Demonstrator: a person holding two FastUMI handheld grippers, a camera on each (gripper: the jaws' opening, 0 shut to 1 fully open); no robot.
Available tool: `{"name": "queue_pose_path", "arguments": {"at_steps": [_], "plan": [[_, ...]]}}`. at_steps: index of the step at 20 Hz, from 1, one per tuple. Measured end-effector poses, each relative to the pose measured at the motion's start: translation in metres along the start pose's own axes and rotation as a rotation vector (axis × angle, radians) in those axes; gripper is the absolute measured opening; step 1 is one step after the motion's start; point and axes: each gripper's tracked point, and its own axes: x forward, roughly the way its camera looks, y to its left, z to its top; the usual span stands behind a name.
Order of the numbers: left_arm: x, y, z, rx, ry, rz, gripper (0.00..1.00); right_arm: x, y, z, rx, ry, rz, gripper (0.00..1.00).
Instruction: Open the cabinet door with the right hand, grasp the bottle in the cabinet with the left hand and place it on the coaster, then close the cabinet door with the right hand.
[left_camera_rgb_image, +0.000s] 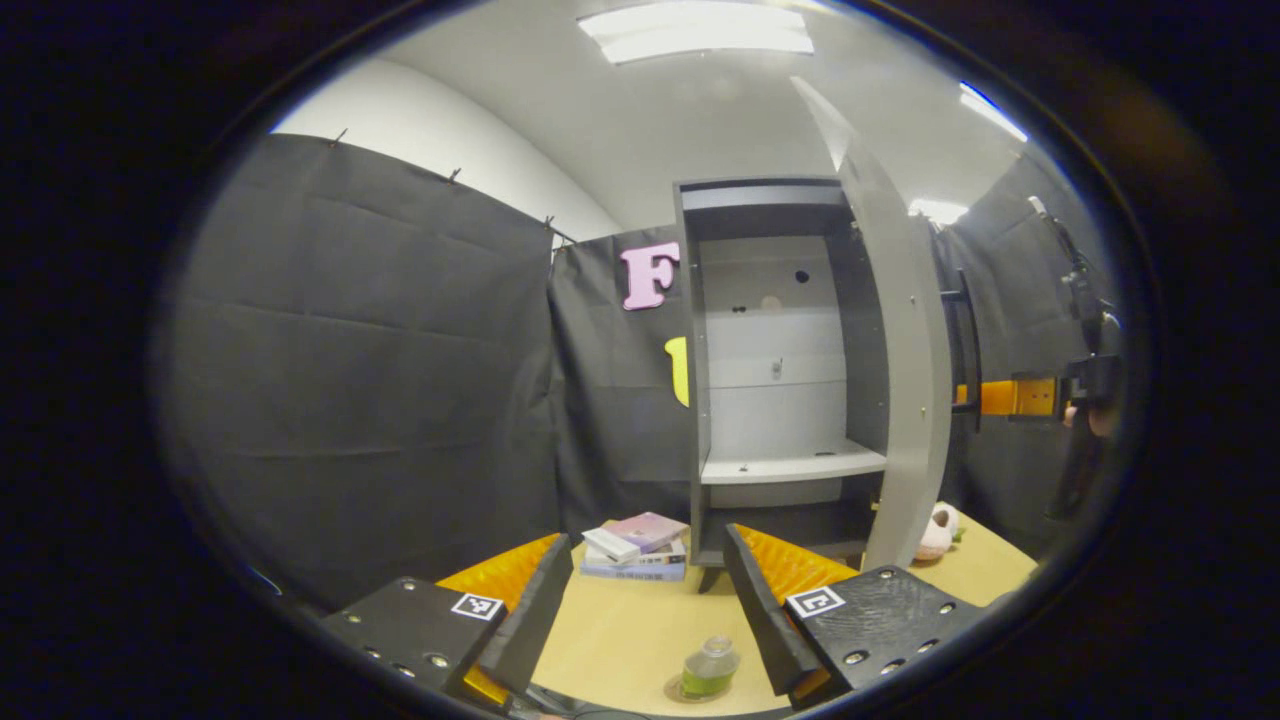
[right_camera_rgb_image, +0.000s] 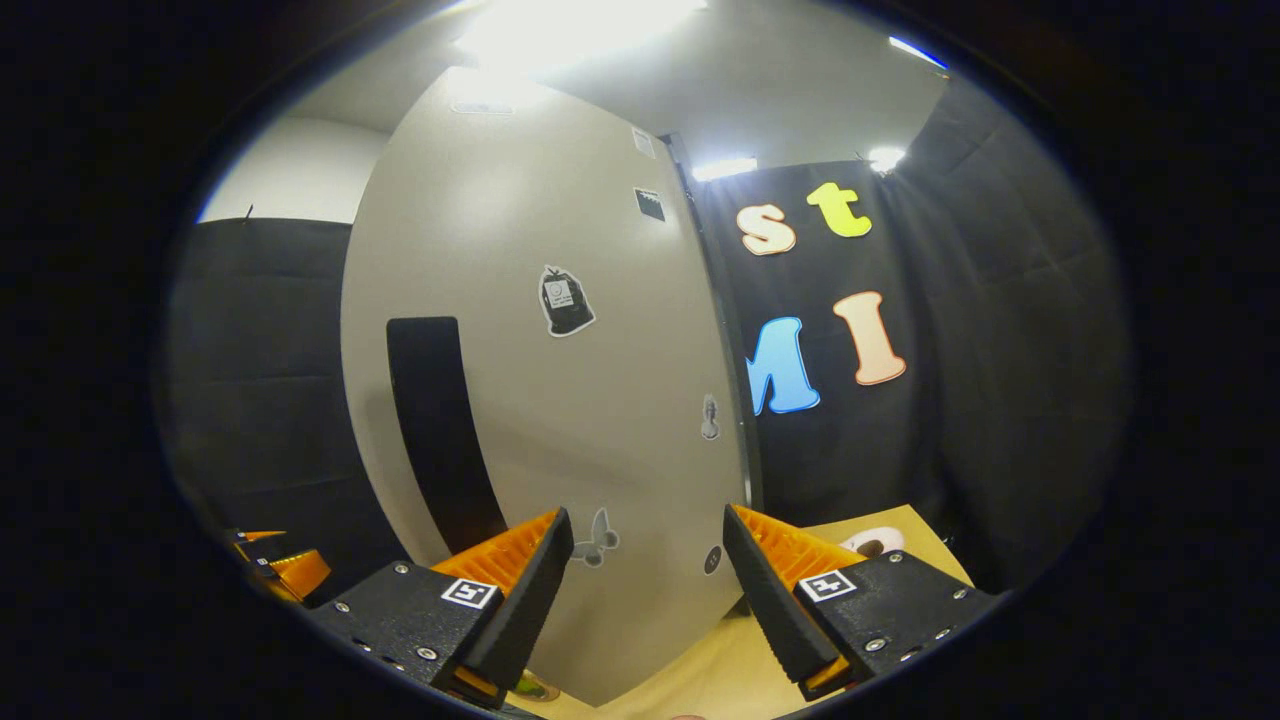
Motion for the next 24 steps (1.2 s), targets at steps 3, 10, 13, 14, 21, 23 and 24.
{"name": "queue_pose_path", "arguments": {"at_steps": [3, 10, 13, 14, 21, 23, 24], "plan": [[0.016, 0.012, -0.005, -0.004, 0.005, -0.016, 0.91, 0.018, 0.016, 0.004, -0.012, -0.029, -0.028, 0.94], [0.045, 0.037, -0.01, 0.005, 0.031, -0.071, 0.87, 0.065, 0.067, -0.007, 0.002, -0.051, -0.045, 0.94], [0.05, 0.048, -0.016, 0.013, 0.038, -0.084, 0.91, 0.087, 0.088, -0.016, 0.028, -0.029, -0.032, 0.95], [0.049, 0.05, -0.015, 0.004, 0.037, -0.092, 0.91, 0.089, 0.089, -0.015, 0.025, -0.028, -0.045, 0.95], [0.057, 0.054, -0.021, -0.032, 0.051, -0.118, 0.91, 0.082, 0.09, -0.015, -0.019, -0.053, -0.081, 0.95], [0.059, 0.051, -0.021, -0.032, 0.055, -0.124, 0.91, 0.081, 0.086, -0.025, -0.037, -0.027, -0.085, 0.95], [0.06, 0.05, -0.02, -0.032, 0.058, -0.128, 0.91, 0.081, 0.084, -0.03, -0.046, -0.016, -0.087, 0.95]]}}
